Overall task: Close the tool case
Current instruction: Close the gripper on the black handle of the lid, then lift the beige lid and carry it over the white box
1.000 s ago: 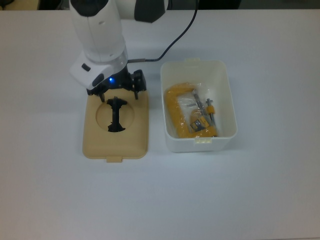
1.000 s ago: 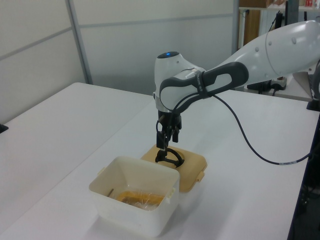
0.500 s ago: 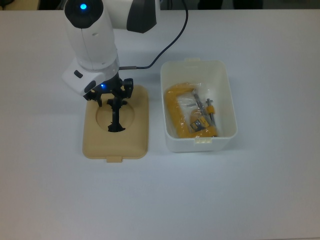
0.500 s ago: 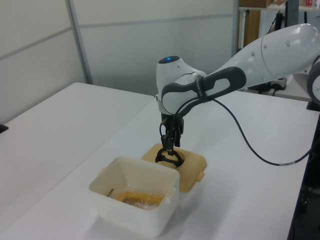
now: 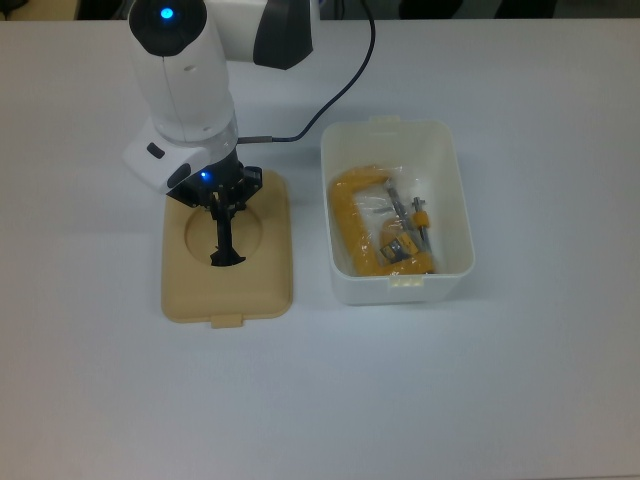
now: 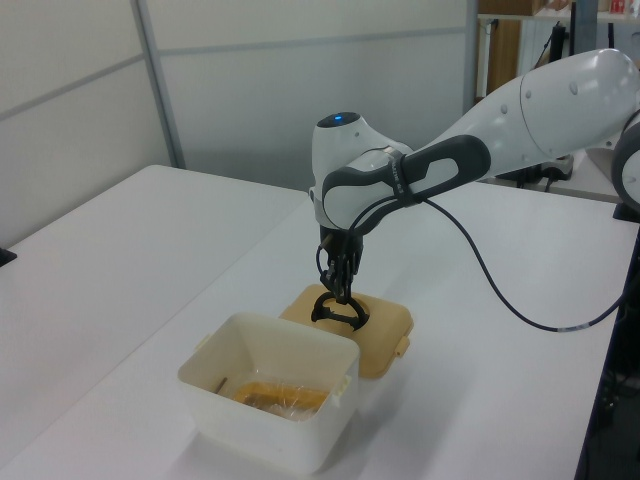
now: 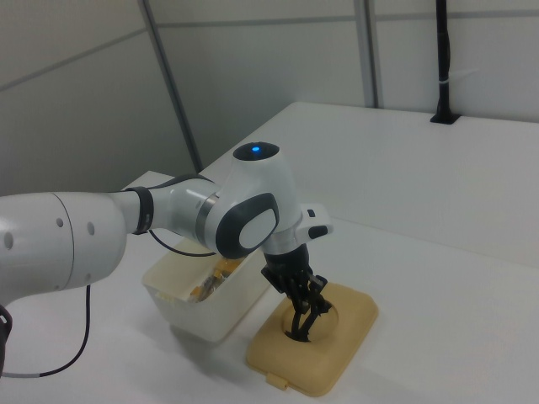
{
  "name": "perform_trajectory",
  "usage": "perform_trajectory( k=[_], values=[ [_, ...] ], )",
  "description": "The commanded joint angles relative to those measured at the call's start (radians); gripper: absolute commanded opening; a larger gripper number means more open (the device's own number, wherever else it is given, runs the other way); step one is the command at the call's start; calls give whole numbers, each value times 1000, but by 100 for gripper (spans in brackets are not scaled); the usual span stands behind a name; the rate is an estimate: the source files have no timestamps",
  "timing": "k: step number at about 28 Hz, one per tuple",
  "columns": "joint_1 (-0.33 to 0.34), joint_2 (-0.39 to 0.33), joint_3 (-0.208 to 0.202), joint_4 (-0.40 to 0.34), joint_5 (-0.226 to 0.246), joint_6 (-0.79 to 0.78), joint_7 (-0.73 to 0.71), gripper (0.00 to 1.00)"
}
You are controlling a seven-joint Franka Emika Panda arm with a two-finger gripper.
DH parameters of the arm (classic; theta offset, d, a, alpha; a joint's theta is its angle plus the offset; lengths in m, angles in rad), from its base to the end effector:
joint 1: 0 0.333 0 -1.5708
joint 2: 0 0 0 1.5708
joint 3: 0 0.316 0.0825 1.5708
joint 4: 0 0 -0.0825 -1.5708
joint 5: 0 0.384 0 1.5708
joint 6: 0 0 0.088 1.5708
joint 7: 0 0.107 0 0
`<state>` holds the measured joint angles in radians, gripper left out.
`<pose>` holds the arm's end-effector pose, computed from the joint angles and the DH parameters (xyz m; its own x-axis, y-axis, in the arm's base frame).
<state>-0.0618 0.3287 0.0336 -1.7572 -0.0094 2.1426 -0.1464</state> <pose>0.6485 -0.0204 0.3863 0.9911 0.1206 0.0567 0.1205 -0.9927 0.0057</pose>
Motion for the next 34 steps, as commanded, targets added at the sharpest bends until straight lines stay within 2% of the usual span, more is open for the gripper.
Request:
perform_trajectory(
  k=[1, 5, 7, 11, 17, 19, 23, 34],
  values=[
    [5, 9, -4, 15, -15, 23, 1, 0],
    [-12, -17, -6, 42, -15, 7, 1, 0],
    [-38, -60, -4, 47, -11, -15, -10, 0],
    [-53, -100, -4, 56, -3, -69, -35, 0],
    [-70, -109, -4, 160, 8, -232, -41, 0],
    [-69, -111, -3, 173, 19, -259, -36, 0],
    [-50, -114, 9, 179, 43, -277, -10, 0],
    [60, -122, 19, 226, 46, -349, 93, 0]
  ],
)
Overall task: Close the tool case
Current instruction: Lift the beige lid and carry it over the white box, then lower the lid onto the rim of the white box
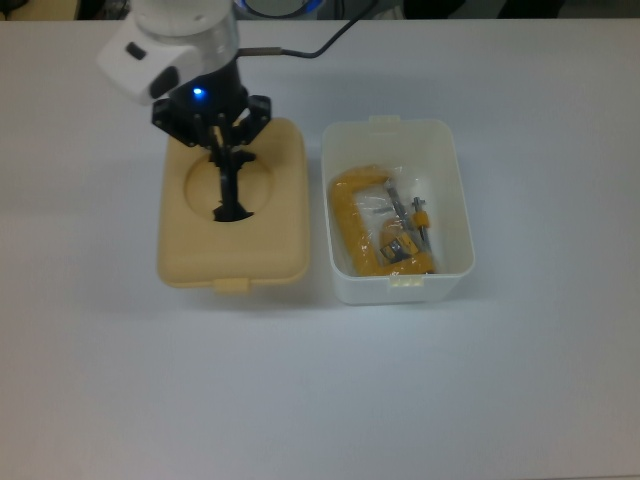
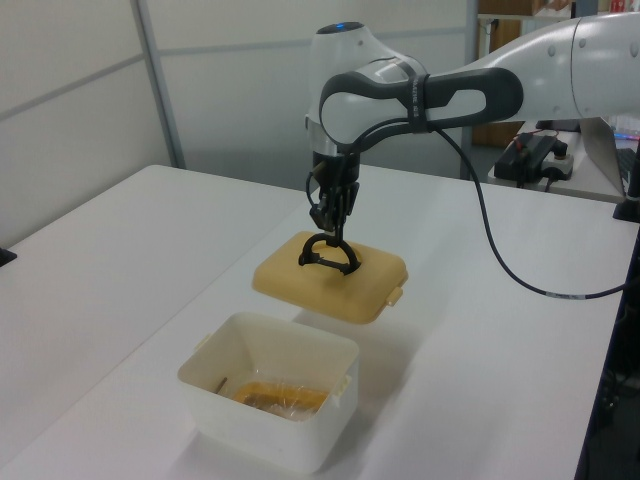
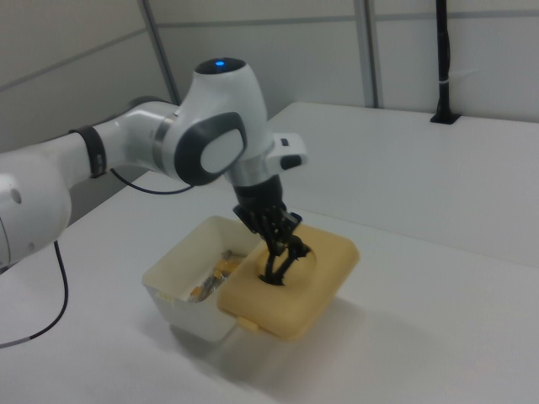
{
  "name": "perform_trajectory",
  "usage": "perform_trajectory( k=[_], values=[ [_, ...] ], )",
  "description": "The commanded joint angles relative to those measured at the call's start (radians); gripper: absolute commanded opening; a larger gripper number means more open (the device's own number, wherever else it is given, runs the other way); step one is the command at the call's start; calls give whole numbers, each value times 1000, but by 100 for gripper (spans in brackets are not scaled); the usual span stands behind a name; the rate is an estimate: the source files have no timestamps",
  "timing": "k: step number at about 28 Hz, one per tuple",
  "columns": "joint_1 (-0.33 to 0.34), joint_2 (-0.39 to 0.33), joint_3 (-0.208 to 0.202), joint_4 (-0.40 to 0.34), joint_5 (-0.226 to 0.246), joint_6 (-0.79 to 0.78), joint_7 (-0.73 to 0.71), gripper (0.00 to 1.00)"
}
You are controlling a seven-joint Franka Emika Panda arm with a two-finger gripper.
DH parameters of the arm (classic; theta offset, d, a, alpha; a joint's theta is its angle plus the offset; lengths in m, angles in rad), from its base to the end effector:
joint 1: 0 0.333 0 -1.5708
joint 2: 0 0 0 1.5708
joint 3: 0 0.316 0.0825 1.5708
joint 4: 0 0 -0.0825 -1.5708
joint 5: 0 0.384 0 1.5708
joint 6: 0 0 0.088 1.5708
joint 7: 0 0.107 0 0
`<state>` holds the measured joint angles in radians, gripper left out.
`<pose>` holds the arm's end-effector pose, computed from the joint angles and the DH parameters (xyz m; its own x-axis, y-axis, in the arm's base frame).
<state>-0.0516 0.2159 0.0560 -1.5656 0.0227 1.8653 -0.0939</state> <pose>0.6376 0.0014 0.5253 0.9922 0.0892 0.0867 0.0918 -0.9954 -0.0262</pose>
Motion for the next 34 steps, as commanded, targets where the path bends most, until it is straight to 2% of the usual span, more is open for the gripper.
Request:
perform_trajectory(
  k=[1, 7, 14, 17, 25, 28, 34],
  values=[
    [59, -10, -4, 41, 16, -81, 48, 0],
    [143, -21, -4, 58, 23, -120, 117, 0],
    [252, -17, -5, 58, -6, -110, 218, 0],
    [262, -20, -4, 58, -29, -113, 243, 0],
    [269, -10, -4, 58, -49, -107, 257, 0],
    [295, -4, -4, 58, -61, -103, 257, 0],
    [312, -1, -4, 56, -61, -100, 267, 0]
  ],
)
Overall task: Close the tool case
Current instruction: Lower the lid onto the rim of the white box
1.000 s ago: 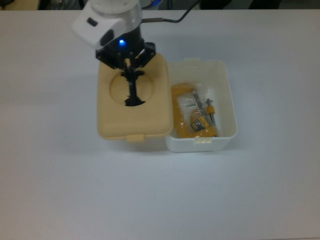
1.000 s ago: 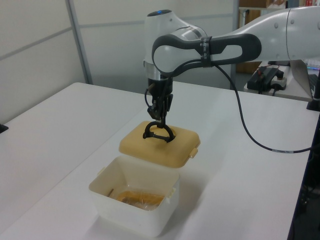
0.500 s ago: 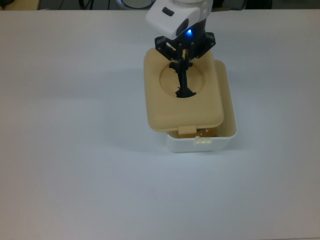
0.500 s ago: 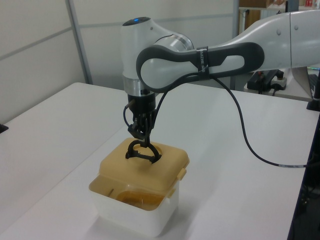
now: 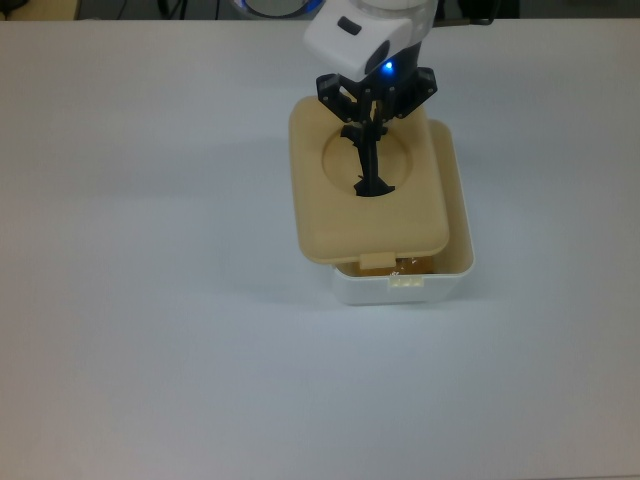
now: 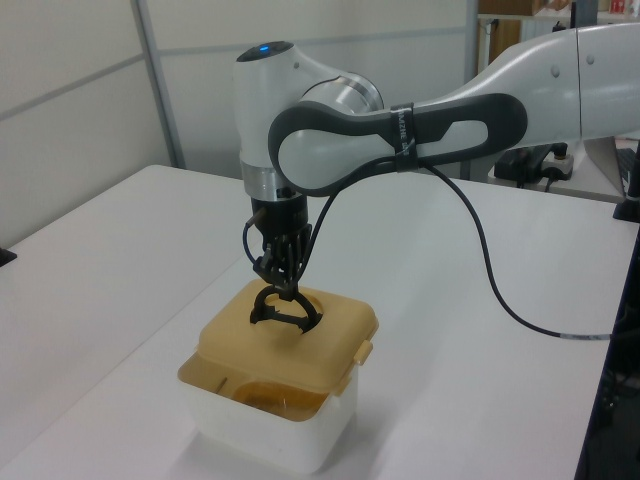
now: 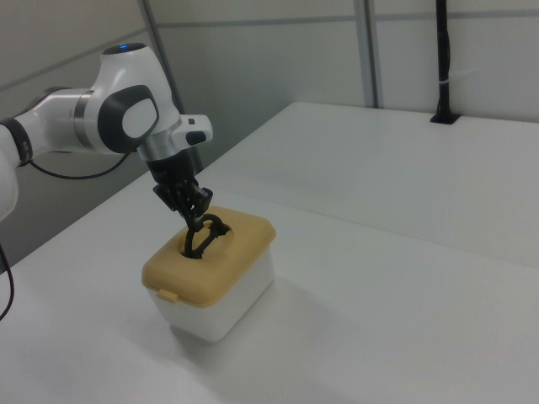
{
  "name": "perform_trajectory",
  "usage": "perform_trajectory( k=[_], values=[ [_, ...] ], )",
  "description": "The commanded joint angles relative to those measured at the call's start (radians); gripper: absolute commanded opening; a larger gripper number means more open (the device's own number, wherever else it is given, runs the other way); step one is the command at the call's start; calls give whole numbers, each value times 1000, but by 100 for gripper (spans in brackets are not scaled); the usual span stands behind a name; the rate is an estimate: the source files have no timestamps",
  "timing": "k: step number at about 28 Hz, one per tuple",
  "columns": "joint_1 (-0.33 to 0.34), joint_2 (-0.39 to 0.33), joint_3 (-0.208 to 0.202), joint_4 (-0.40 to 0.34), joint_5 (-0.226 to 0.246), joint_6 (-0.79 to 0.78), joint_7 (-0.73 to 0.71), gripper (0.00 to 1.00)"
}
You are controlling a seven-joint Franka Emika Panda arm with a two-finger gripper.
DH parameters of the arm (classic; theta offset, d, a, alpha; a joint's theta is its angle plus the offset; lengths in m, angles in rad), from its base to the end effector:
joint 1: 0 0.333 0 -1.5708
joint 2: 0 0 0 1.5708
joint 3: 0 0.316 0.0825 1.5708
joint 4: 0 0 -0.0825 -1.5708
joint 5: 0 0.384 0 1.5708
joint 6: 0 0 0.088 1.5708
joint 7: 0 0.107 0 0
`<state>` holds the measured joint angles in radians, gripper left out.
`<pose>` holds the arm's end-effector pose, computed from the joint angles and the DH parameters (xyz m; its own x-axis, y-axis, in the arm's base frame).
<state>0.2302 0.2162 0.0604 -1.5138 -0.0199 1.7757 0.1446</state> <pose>0.6083 0.1764 0.5419 0.9880 0.1472 0.0466 0.1474 -0.9891 0.0000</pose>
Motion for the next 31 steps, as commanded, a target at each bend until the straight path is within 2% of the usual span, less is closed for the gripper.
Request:
perform_trajectory(
  k=[1, 10, 19, 20, 21, 23, 31],
  values=[
    [46, 5, -8, 4, -22, -4, 38, 0],
    [77, 52, -8, 1, -71, 51, 108, 0],
    [77, 55, -8, 1, -72, 64, 132, 0],
    [77, 55, -10, 3, -71, 62, 130, 13],
    [75, 54, -10, 3, -71, 62, 130, 39],
    [75, 54, -10, 3, -71, 60, 132, 100],
    [74, 46, -16, 7, -65, 57, 130, 100]
  ],
)
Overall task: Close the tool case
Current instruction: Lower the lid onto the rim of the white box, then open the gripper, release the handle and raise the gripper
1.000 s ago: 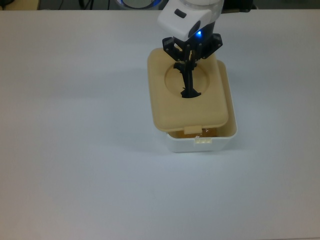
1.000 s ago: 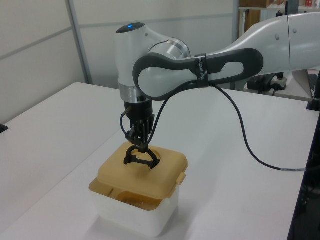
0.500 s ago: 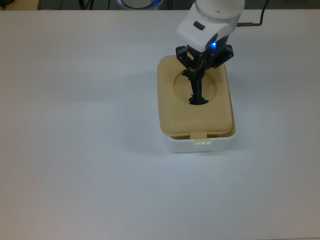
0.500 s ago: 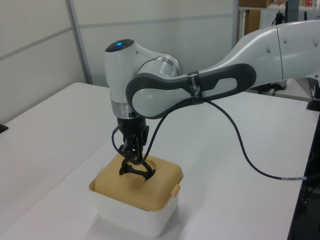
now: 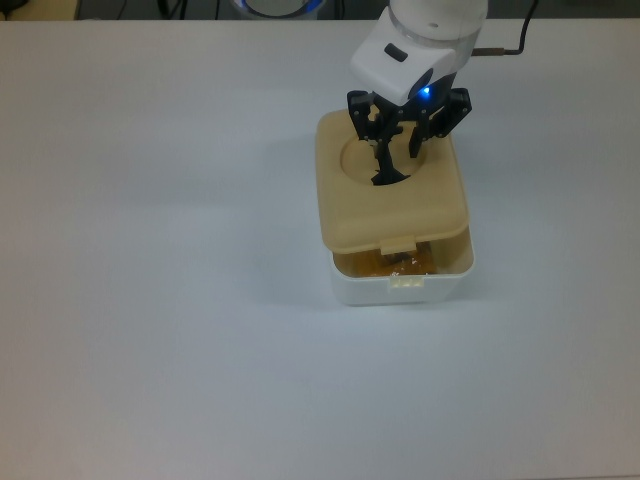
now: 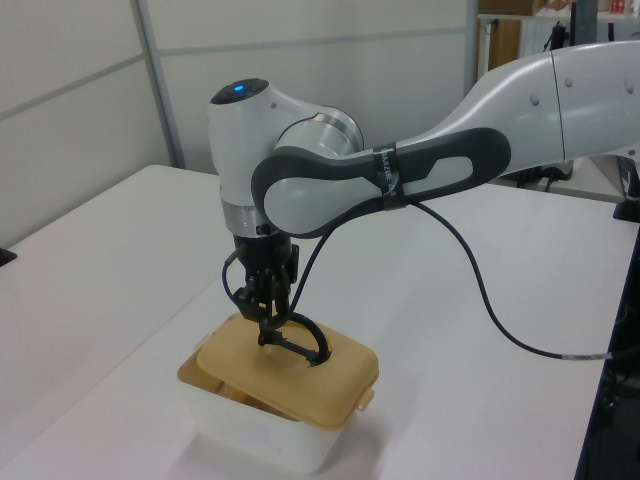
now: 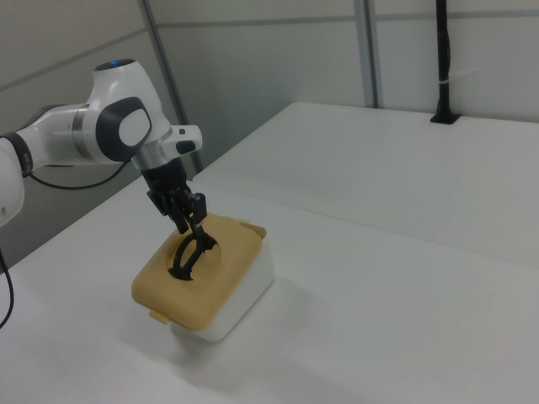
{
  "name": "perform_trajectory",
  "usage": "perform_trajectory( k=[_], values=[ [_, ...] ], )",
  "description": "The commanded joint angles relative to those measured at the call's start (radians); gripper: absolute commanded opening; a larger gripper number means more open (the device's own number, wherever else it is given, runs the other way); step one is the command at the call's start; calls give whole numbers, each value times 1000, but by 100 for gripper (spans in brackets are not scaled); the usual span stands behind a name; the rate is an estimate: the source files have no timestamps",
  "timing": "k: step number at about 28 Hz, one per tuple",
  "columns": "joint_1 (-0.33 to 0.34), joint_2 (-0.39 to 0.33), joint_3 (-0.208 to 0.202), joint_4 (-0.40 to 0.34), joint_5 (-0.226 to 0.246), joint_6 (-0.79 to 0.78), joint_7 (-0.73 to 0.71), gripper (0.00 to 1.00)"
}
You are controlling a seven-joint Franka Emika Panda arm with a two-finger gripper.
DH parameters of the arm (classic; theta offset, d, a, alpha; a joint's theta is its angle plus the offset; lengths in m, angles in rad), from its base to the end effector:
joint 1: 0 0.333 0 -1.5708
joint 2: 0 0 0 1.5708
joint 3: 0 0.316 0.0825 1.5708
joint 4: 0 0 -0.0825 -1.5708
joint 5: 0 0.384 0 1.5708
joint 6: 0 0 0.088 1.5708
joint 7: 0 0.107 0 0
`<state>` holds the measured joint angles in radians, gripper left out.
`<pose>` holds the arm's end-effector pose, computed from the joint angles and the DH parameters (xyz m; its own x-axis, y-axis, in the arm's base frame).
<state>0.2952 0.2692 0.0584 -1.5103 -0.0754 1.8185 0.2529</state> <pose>0.6119 0.2148 0.5137 0.9919 0.1161 0.0524 0.1137 -0.9924 0.0466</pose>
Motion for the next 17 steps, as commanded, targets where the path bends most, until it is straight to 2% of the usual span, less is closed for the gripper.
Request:
perform_trajectory(
  k=[1, 17],
  values=[
    [7, -10, -15, 4, -7, 15, 22, 100],
    [5, -15, -15, 4, -10, 10, 19, 100]
  ],
)
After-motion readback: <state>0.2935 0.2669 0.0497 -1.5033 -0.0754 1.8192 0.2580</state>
